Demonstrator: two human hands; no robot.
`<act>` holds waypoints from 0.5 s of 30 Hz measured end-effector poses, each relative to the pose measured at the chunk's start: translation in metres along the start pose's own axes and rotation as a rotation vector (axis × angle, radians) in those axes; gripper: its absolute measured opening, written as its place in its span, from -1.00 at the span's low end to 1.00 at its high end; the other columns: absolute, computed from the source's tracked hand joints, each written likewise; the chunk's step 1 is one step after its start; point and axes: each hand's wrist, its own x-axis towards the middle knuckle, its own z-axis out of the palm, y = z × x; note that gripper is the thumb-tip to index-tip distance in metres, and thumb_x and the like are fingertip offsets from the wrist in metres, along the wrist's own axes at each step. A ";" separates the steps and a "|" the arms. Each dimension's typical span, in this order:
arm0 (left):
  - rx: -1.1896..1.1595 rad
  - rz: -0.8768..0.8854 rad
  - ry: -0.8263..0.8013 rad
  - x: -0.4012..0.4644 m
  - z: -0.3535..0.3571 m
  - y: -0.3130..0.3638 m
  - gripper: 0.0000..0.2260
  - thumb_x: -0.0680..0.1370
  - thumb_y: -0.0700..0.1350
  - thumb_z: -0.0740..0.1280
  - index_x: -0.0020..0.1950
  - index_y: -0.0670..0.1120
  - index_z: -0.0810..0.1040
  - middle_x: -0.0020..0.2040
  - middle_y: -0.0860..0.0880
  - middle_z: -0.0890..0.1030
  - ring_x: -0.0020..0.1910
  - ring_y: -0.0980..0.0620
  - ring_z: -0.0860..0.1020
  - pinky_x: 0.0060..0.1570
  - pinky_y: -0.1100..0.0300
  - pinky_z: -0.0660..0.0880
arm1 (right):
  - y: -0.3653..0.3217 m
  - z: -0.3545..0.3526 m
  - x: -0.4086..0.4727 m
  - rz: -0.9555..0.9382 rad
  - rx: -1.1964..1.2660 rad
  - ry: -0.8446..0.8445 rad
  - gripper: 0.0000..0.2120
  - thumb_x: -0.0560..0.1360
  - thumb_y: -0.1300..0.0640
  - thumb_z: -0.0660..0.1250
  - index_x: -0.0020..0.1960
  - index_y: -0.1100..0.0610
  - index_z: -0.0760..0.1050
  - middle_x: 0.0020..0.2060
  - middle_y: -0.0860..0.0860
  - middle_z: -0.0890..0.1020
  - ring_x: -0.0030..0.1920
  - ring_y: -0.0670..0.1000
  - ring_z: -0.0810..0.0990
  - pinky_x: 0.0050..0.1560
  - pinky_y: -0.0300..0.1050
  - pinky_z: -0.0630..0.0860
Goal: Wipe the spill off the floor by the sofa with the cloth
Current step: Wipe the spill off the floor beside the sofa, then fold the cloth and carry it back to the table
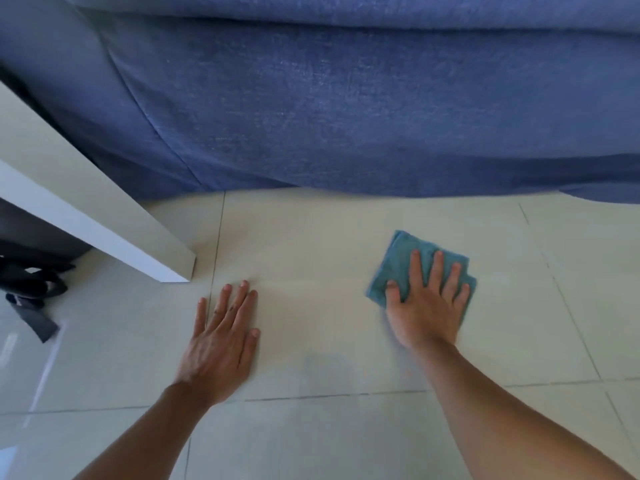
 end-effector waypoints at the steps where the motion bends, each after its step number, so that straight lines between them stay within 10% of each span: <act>1: 0.012 0.006 -0.010 0.000 0.000 -0.003 -0.46 0.62 0.06 -0.03 0.58 -0.10 0.19 0.61 -0.04 0.13 0.59 -0.11 0.04 0.51 -0.25 0.03 | -0.028 0.005 -0.007 -0.086 0.031 0.004 -0.17 0.44 -0.33 -0.14 0.66 -0.07 0.04 0.67 0.09 -0.02 0.64 0.26 -0.11 0.58 0.31 -0.15; 6: 0.035 0.023 0.082 0.010 -0.022 0.000 -0.52 0.59 0.05 0.06 0.44 -0.10 0.44 0.43 -0.09 0.49 0.44 -0.11 0.41 0.35 -0.14 0.40 | -0.079 0.026 -0.082 -0.544 0.226 -0.157 -0.32 0.56 -0.24 0.09 0.64 -0.12 0.08 0.66 -0.06 -0.05 0.65 0.08 -0.24 0.60 0.17 -0.23; 10: -0.029 -0.077 0.182 0.029 -0.030 0.024 -0.64 0.55 0.07 0.22 0.25 -0.04 0.60 0.08 -0.02 0.69 0.08 -0.12 0.63 -0.06 0.01 0.59 | -0.045 0.004 -0.054 -0.240 0.695 0.011 -0.62 0.59 0.09 0.32 0.39 0.08 0.53 0.34 -0.02 0.60 0.40 0.03 0.49 0.38 -0.08 0.41; 15: -0.139 -0.247 0.013 0.057 -0.031 0.050 -0.46 0.57 0.12 0.27 0.51 -0.03 0.31 0.33 -0.08 0.45 0.26 -0.16 0.44 0.12 -0.06 0.52 | -0.043 -0.006 -0.054 -0.057 0.532 -0.065 -0.83 0.53 0.02 0.39 0.09 0.05 0.57 -0.06 -0.03 0.51 0.05 0.08 0.56 -0.14 -0.10 0.43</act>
